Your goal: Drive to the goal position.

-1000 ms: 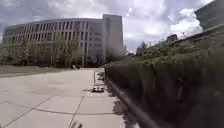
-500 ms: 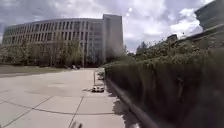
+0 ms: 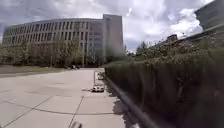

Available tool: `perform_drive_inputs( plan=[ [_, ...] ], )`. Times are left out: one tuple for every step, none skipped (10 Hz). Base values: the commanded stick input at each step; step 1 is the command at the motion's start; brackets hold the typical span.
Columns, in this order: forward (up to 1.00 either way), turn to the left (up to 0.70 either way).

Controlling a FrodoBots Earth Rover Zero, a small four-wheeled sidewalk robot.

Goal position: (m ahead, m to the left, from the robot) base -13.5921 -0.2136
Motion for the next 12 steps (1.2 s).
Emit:
perform_drive_inputs(
  plan=[
    [0.06, 0.00],
    [0.06, 0.00],
    [0.06, 0.00],
    [0.05, 0.00],
    [0.06, 0.00],
    [0.05, 0.00],
    [0.06, 0.00],
    [0.06, 0.00],
    [0.06, 0.00],
    [0.06, 0.00],
    [0.06, 0.00],
    [0.06, 0.00]
  ],
)
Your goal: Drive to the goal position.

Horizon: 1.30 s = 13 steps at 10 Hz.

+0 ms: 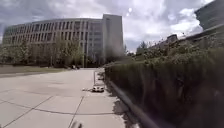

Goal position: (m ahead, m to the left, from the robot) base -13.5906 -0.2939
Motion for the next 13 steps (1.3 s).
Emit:
perform_drive_inputs(
  plan=[
    [0.06, 0.00],
    [0.05, 0.00],
    [0.05, 0.00],
    [0.06, 0.00],
    [0.06, 0.00],
    [0.05, 0.00],
    [0.05, 0.00],
    [0.06, 0.00],
    [0.06, 0.00],
    [0.06, 0.00],
    [0.06, 0.00],
    [0.06, 0.00],
    [0.06, 0.00]
  ],
)
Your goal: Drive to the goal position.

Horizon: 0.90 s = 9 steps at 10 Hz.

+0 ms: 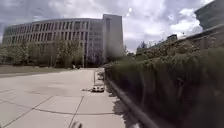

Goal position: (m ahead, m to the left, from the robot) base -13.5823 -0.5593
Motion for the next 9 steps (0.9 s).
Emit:
perform_drive_inputs(
  plan=[
    [0.06, 0.00],
    [0.05, 0.00],
    [0.06, 0.00],
    [0.06, 0.00],
    [0.06, 0.00],
    [0.06, 0.00],
    [0.06, 0.00],
    [0.06, 0.00],
    [0.05, 0.00]
  ],
)
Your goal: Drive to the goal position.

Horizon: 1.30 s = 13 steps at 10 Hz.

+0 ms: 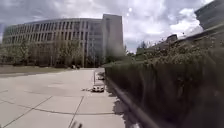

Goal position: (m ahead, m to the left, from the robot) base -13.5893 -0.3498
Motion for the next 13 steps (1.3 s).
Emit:
perform_drive_inputs(
  plan=[
    [0.06, 0.00],
    [0.06, 0.00],
    [0.05, 0.00],
    [0.05, 0.00],
    [0.06, 0.00],
    [0.06, 0.00],
    [0.05, 0.00],
    [0.06, 0.00],
    [0.06, 0.00],
    [0.06, 0.00],
    [0.06, 0.00],
    [0.05, 0.00],
    [0.06, 0.00]
  ],
)
